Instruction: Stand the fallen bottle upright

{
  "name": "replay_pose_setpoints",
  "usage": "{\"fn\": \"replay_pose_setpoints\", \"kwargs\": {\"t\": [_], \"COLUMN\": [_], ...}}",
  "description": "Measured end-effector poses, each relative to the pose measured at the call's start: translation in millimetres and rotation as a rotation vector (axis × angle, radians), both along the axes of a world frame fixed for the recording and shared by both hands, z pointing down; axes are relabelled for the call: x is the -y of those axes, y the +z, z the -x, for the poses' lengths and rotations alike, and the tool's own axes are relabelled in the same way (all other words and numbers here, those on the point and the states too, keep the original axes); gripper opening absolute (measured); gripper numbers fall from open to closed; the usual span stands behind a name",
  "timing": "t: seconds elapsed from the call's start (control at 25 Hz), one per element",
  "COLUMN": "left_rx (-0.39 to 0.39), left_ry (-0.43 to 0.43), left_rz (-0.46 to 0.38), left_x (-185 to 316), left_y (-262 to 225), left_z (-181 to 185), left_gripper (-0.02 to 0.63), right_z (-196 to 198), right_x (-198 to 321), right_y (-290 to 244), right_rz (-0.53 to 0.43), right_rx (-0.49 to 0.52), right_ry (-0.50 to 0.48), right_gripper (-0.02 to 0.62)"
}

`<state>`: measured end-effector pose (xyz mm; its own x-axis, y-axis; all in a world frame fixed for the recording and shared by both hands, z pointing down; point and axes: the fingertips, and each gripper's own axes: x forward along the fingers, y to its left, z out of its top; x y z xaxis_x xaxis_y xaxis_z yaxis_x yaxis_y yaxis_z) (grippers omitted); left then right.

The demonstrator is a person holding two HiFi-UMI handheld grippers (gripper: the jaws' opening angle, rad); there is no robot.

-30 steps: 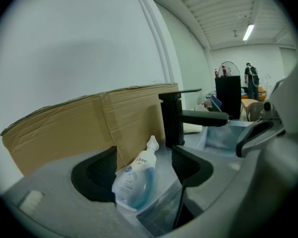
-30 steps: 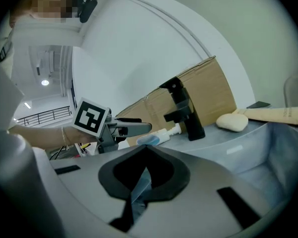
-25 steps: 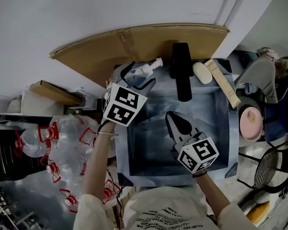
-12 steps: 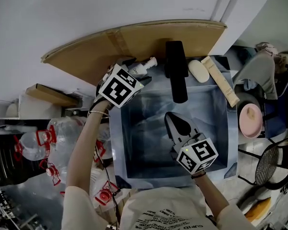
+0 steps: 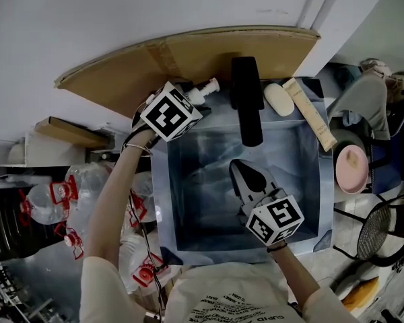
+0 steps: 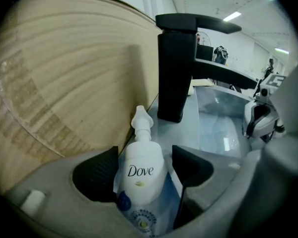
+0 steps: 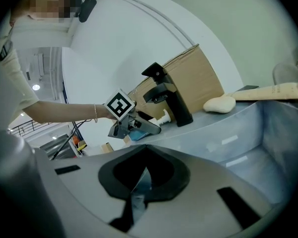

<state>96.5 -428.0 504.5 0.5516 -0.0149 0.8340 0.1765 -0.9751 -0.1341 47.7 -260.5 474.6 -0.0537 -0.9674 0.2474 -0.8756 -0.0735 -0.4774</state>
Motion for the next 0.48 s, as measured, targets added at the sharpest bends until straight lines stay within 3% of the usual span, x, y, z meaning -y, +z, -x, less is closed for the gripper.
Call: {"fn": "replay_pose_setpoints", "kwargs": {"t": [0.48], "left_rx": [0.054], "left_ry": [0.015], "left_rz": [0.019], "left_x": [-5.0], "left_y": [2.8], "left_z": [0.1], "left_gripper": [0.276], "right_z": [3.4], "right_x": [-0.3], "right_y": [-1.2], "right_rz": [-0.002], "right_rx": [0.001], "right_ry": [-0.002], "right_gripper": [0.005]}}
